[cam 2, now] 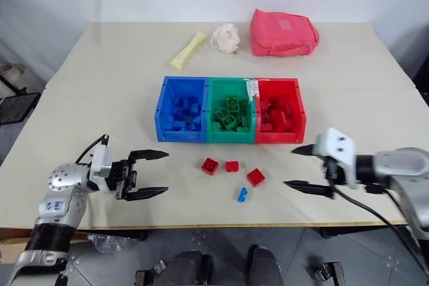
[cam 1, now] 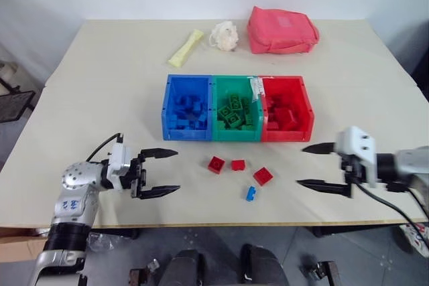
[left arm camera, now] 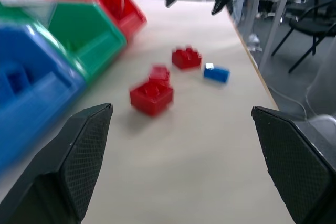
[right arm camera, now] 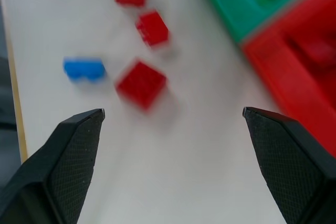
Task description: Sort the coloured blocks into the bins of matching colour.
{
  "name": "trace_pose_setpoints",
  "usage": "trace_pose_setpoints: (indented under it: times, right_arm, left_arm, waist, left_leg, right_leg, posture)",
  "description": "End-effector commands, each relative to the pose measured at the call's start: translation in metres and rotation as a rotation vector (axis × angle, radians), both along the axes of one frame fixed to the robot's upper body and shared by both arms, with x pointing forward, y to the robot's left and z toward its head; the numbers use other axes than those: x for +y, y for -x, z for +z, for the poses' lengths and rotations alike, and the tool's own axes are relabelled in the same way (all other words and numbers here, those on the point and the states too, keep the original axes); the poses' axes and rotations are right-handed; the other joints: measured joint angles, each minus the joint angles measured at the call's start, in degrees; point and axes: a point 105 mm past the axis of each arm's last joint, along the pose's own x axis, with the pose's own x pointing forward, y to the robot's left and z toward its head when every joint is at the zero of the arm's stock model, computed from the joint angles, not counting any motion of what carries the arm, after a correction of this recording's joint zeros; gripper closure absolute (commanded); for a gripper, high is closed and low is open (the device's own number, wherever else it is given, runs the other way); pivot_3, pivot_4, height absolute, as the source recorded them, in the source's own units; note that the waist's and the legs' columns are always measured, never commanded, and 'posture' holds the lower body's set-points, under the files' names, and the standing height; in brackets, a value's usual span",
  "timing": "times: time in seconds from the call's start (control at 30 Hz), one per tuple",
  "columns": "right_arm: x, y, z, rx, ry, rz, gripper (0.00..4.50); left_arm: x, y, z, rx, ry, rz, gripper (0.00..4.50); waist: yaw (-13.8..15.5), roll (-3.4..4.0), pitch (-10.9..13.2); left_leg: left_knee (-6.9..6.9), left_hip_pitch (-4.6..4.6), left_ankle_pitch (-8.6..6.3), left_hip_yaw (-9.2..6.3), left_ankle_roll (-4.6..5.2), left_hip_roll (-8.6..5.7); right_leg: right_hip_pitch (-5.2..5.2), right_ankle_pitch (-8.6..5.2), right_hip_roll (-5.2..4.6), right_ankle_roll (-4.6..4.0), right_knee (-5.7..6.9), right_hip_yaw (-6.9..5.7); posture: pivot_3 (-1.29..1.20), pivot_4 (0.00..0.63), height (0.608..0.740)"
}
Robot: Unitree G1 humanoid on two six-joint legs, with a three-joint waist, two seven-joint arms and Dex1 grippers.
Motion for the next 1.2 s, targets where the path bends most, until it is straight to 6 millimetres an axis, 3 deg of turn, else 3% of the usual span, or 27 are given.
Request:
trace_pose_setpoints:
  times: [0.03, 0.27, 0.47, 0.57, 0.73, 0.9, 1.07, 1.2]
  right_arm:
    - [0.009, -0.008, -0.005, -0.008, 0.029, 0.011, 0.08]
    - [0.024, -0.019, -0.026, 0.009, 0.060, 0.053, 0.08]
    - [0.028, -0.026, -0.037, 0.022, 0.085, 0.076, 0.08]
    - [0.032, -0.031, -0.036, 0.008, 0.076, 0.086, 0.69]
    - [0.032, -0.028, -0.032, -0.009, 0.070, 0.099, 2.42]
    - [0.034, -0.028, -0.017, -0.043, 0.026, 0.081, 2.56]
    - [0.030, -0.041, 0.033, -0.173, -0.088, -0.010, 2.56]
    - [0.010, -0.069, 0.071, -0.301, -0.122, -0.155, 2.56]
  left_arm:
    - [0.003, 0.009, 0.005, -0.010, -0.013, 0.034, 0.00]
    - [0.004, 0.028, 0.005, 0.005, -0.007, 0.075, 0.00]
    - [0.006, 0.033, 0.005, 0.008, -0.007, 0.105, 0.00]
    - [0.004, 0.033, 0.006, 0.000, -0.003, 0.110, 0.00]
    - [0.003, 0.031, 0.006, -0.003, 0.000, 0.111, 0.00]
    - [0.000, 0.026, 0.007, -0.012, 0.005, 0.099, 0.00]
    - [-0.003, 0.018, 0.010, -0.030, 0.016, 0.074, 0.00]
    - [-0.006, 0.013, 0.010, -0.037, 0.013, 0.040, 0.00]
  waist:
    - [0.2, 0.03, 0.0]
    - [0.4, 0.02, 0.0]
    - [0.3, 0.03, 0.0]
    - [0.3, 0.03, 0.0]
    - [0.4, 0.03, 0.0]
    - [0.4, 0.03, 0.0]
    - [0.4, 0.04, 0.0]
    - [0.3, 0.04, 0.0]
  left_leg:
    - [-0.01, -0.03, 0.00, -0.03, 0.00, -0.01]
    - [0.01, -0.05, -0.01, -0.23, 0.01, -0.08]
    - [0.01, -0.05, 0.00, -0.18, 0.01, -0.09]
    - [0.01, -0.04, -0.01, -0.18, 0.01, -0.07]
    - [0.00, -0.04, -0.01, -0.19, 0.00, -0.08]
    - [0.00, -0.04, -0.01, -0.19, 0.00, -0.07]
    - [0.01, -0.04, -0.01, -0.17, 0.00, -0.09]
    - [-0.02, -0.04, -0.01, -0.14, -0.01, -0.07]
  right_leg:
    - [0.00, 0.00, -0.01, 0.00, 0.00, 0.01]
    - [0.09, 0.00, -0.23, -0.01, -0.07, 0.05]
    - [0.06, -0.01, -0.15, -0.02, -0.01, -0.04]
    - [0.07, -0.01, 0.09, -0.02, 0.00, -0.04]
    - [0.06, -0.01, 0.09, -0.02, 0.01, -0.03]
    - [0.05, -0.01, 0.10, -0.02, 0.00, -0.03]
    - [0.05, -0.01, 0.10, -0.02, 0.02, -0.04]
    - [-0.01, -0.01, 0.14, -0.02, 0.06, -0.07]
  posture:
    - [0.00, 0.150, 0.740]
    - [0.00, 0.150, 0.740]
    - [0.00, 0.150, 0.740]
    - [0.00, 0.150, 0.740]
    - [0.00, 0.150, 0.740]
    - [0.00, 0.150, 0.740]
    - [0.00, 0.150, 0.740]
    - [0.00, 0.150, 0.740]
